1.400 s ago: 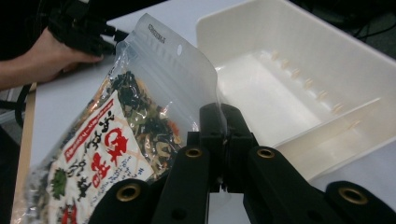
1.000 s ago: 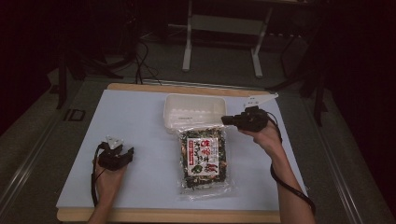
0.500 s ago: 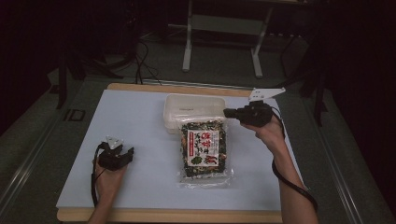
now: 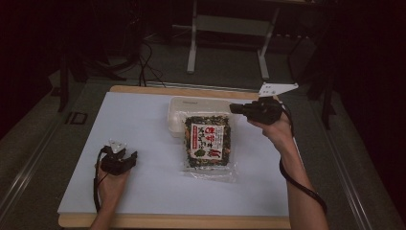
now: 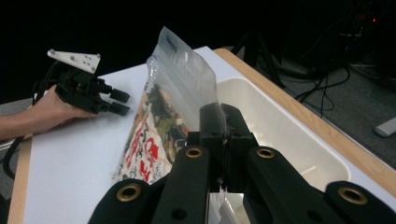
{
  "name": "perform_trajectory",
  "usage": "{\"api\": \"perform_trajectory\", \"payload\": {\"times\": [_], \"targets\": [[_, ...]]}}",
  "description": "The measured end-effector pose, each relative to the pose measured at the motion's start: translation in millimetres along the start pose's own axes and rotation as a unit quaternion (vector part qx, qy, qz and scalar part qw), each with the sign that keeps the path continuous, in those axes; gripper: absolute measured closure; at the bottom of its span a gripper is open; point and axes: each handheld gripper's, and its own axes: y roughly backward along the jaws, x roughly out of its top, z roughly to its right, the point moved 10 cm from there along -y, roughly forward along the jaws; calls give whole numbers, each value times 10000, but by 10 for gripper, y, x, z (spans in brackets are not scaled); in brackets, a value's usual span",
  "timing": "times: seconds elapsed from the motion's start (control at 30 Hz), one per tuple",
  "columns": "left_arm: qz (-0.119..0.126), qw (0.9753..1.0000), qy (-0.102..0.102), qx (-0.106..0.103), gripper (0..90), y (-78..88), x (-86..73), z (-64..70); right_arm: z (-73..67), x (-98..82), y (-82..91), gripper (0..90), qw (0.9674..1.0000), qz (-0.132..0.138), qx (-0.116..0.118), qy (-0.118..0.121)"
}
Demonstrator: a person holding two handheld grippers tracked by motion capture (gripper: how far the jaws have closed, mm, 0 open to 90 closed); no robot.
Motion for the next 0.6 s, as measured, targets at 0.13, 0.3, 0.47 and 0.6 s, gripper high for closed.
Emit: {"api": "perform_trajectory", "payload": {"times": [0.13, 0.3, 0.47, 0.6], "targets": [[0, 10000, 7, 0, 514, 1, 0, -1, -27, 85, 6, 895, 10000, 85, 14, 42], [1, 10000, 13, -4, 514, 2, 0, -1, -61, 177, 10, 895, 9998, 166, 34, 91], [-8, 10000, 6, -6, 513, 3, -2, -2, -107, 259, 17, 895, 9995, 246, 77, 154], [-18, 10000, 3, -11, 513, 3, -3, -2, -134, 306, 23, 896, 9994, 272, 89, 208]]}}
